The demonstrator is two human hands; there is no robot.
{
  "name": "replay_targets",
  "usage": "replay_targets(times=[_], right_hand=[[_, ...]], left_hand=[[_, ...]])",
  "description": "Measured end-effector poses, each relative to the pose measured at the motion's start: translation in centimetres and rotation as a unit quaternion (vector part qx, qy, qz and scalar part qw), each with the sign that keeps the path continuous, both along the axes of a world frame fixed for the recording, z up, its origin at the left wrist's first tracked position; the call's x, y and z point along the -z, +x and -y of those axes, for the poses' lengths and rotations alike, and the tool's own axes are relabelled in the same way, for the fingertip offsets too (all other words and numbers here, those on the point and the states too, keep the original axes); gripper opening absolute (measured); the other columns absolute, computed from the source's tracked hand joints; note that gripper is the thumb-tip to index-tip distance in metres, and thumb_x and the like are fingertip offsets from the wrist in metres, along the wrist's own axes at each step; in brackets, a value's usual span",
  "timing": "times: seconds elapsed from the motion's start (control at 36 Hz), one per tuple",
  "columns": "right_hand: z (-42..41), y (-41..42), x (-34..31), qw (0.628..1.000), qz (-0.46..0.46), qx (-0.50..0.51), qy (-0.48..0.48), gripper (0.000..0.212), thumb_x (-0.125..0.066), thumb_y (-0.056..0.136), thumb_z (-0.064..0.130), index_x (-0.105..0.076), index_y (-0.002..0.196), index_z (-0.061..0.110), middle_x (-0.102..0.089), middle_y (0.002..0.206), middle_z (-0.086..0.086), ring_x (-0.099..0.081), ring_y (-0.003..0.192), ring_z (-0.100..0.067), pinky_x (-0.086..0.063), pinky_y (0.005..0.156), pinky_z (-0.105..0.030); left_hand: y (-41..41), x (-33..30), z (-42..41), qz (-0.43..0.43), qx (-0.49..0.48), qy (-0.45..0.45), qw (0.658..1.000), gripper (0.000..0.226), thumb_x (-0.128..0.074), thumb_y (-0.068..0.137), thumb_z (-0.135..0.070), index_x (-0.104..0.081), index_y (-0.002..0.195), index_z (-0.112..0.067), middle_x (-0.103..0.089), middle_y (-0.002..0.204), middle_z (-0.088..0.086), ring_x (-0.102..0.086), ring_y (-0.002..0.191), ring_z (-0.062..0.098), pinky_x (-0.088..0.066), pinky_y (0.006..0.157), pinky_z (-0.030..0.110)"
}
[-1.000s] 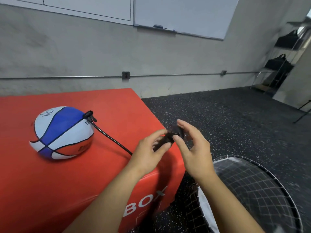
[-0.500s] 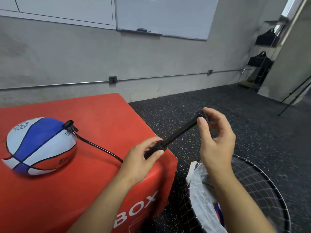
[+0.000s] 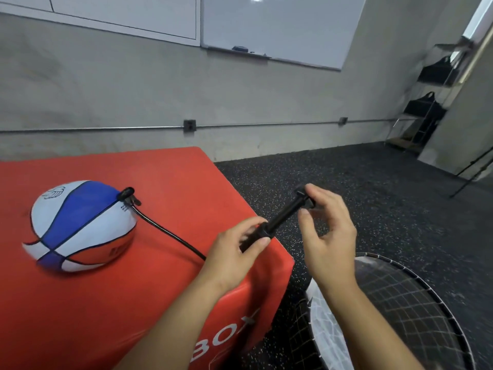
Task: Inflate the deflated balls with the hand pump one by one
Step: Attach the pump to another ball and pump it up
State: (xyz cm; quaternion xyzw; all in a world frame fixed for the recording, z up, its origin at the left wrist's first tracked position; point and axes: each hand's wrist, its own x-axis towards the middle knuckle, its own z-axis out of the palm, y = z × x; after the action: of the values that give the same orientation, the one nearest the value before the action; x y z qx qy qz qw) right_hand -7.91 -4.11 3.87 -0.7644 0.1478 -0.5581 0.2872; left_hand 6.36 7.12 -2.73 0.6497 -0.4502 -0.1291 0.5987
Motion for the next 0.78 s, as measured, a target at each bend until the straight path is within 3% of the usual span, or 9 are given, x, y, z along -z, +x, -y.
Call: replay_targets(times=[0.19, 0.33, 0.42, 0.64, 0.78], right_hand=[[-0.9, 1.1, 2.0, 0.998, -0.054, -0.03, -0.011, 0.036, -0.066, 0.093, 0.011, -0.071, 0.128, 0.015, -0.066, 0.128, 0.005, -0.064, 0.12, -0.018, -0.053, 0.101, -0.047], [-2.0, 1.4, 2.8, 0.995, -0.081, -0.053, -0.013, 0.031, -0.069, 0.095, 0.015, -0.072, 0.126, 0.016, -0.066, 0.125, 0.008, -0.065, 0.117, -0.011, -0.051, 0.099, -0.024], [-2.4, 1.5, 2.8, 0.995, -0.086, -0.049, -0.015, 0.03, -0.067, 0.097, 0.019, -0.073, 0.126, 0.017, -0.066, 0.126, 0.01, -0.065, 0.117, -0.008, -0.048, 0.099, -0.017], [-2.6, 1.0, 2.3, 0.994, -0.088, -0.059, -0.017, 0.03, -0.067, 0.097, 0.019, -0.073, 0.126, 0.018, -0.065, 0.128, 0.013, -0.063, 0.112, 0.0, -0.045, 0.097, -0.012], [-2.2, 0.2, 0.7, 0.998, -0.046, -0.051, 0.011, 0.029, -0.068, 0.099, 0.005, -0.074, 0.123, 0.019, -0.066, 0.13, 0.005, -0.063, 0.12, -0.005, -0.046, 0.094, -0.012]], left_hand=[[0.1, -0.1, -0.1, -0.038, -0.01, -0.017, 0.999, 0.035, -0.072, 0.09, -0.028, -0.067, 0.122, -0.041, -0.078, 0.109, -0.011, -0.072, 0.109, 0.006, -0.055, 0.101, 0.03], [0.0, -0.3, -0.6, -0.051, -0.002, -0.021, 0.998, 0.037, -0.071, 0.096, -0.015, -0.066, 0.129, -0.032, -0.078, 0.113, -0.009, -0.072, 0.11, 0.008, -0.052, 0.096, 0.022], [-0.3, -0.5, -1.0, -0.054, -0.007, -0.029, 0.998, 0.035, -0.07, 0.098, -0.005, -0.066, 0.125, -0.028, -0.078, 0.11, -0.009, -0.073, 0.106, 0.007, -0.051, 0.092, 0.019], [-1.4, -1.5, -1.5, -0.045, -0.012, -0.034, 0.998, 0.039, -0.067, 0.099, -0.002, -0.065, 0.128, -0.029, -0.077, 0.113, -0.014, -0.071, 0.108, 0.004, -0.049, 0.091, 0.013], [-1.4, -1.5, -1.2, -0.032, -0.019, -0.014, 0.999, 0.039, -0.072, 0.097, -0.005, -0.067, 0.12, -0.036, -0.077, 0.11, -0.016, -0.072, 0.106, 0.003, -0.048, 0.09, 0.014]])
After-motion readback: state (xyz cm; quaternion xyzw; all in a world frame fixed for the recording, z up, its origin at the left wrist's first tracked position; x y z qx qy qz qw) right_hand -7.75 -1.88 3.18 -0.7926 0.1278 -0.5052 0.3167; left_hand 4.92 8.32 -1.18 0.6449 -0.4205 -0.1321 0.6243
